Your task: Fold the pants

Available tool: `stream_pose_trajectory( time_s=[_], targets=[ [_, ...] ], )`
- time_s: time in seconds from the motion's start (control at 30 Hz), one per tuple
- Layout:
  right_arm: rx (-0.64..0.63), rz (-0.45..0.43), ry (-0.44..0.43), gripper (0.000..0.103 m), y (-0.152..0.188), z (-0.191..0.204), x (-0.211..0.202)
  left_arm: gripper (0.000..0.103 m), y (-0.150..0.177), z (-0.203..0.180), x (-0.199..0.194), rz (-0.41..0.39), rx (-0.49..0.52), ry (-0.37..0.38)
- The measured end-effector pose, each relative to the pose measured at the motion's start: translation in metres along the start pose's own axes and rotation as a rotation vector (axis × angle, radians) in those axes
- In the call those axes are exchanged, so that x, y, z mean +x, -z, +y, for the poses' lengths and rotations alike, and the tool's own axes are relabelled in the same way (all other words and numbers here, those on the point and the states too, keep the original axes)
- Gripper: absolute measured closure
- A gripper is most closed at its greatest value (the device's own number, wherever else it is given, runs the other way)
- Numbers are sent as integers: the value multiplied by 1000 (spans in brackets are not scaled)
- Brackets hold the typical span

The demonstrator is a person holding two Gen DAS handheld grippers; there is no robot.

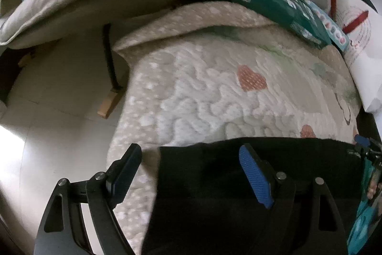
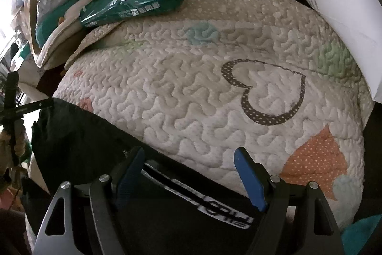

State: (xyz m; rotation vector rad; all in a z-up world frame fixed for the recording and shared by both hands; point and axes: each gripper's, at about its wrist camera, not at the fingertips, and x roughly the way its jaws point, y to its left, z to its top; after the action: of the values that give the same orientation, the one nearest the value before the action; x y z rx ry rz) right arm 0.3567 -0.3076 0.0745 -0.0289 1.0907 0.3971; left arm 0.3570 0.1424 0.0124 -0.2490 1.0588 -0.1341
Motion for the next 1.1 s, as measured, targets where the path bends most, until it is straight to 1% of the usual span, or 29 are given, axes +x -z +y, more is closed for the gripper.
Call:
stream_pose_trajectory(
  time_s=[0.13, 0.23, 0.3, 0.33, 0.37, 0.4, 0.43, 0.47, 0.5, 0.53, 0.57, 0.6, 0.7, 0.77, 0.8, 0.87, 0.93, 0.97, 1.0, 1.03, 1.07, 1.1],
  targets=[
    [-28, 24, 12, 22, 0, -4, 10, 19, -1, -9, 4, -3, 40, -19],
    [-34, 41, 20, 23, -2, -3, 21, 19, -5, -10, 8, 5, 51, -19],
    [-47, 49, 18, 23, -2, 1, 27, 22, -5, -12, 8, 8, 61, -23],
    [-51, 44, 6, 23, -2, 3, 26, 29, -5, -13, 7, 10, 67, -21],
    [-47, 37, -17, 24, -3, 4, 24, 43, -5, -15, 5, 6, 73, -15],
    [-44, 32, -30, 27, -3, 5, 22, 52, -4, -17, 1, 2, 83, -1],
    [-47, 33, -39, 27, -3, 5, 21, 66, -4, -18, -1, 1, 96, 4],
    [-50, 34, -45, 27, -2, 4, 19, 76, -4, -19, -2, 5, 104, 21],
    [-53, 43, -52, 28, 0, 3, 19, 77, -5, -19, -4, 8, 108, 30],
    [-56, 46, -54, 28, 1, 2, 18, 83, -6, -19, -5, 10, 112, 45],
    [-56, 43, -55, 28, 2, 0, 15, 85, -7, -20, -5, 15, 113, 64],
    [-52, 40, -62, 28, 2, -2, 13, 85, -7, -20, -6, 14, 115, 66],
    [-36, 45, -97, 28, 5, -8, 8, 83, -5, -25, -2, 2, 134, 56],
    [-45, 60, -107, 28, 8, -7, 9, 72, -6, -30, 1, -9, 135, 62],
    [-49, 63, -106, 28, 9, -6, 10, 69, -5, -31, 0, -10, 135, 69],
    [-62, 74, -84, 28, 10, -5, 14, 60, -6, -35, 2, -12, 140, 68],
    [-77, 84, -63, 27, 10, -1, 20, 58, -4, -43, 4, -15, 169, 40],
    [-84, 86, -51, 27, 11, 1, 22, 61, -4, -48, 4, -13, 193, 15],
    [-90, 85, -46, 29, 11, 3, 22, 67, -3, -50, 4, -12, 210, 0],
    [-94, 90, -69, 47, 12, 5, 22, 91, -2, -52, 1, -14, 219, -3],
    [-91, 95, -96, 56, 13, 7, 19, 91, -2, -53, -1, -10, 218, 1],
    [-93, 96, -99, 67, 13, 7, 17, 91, -2, -53, -3, -17, 220, -4]
  ],
)
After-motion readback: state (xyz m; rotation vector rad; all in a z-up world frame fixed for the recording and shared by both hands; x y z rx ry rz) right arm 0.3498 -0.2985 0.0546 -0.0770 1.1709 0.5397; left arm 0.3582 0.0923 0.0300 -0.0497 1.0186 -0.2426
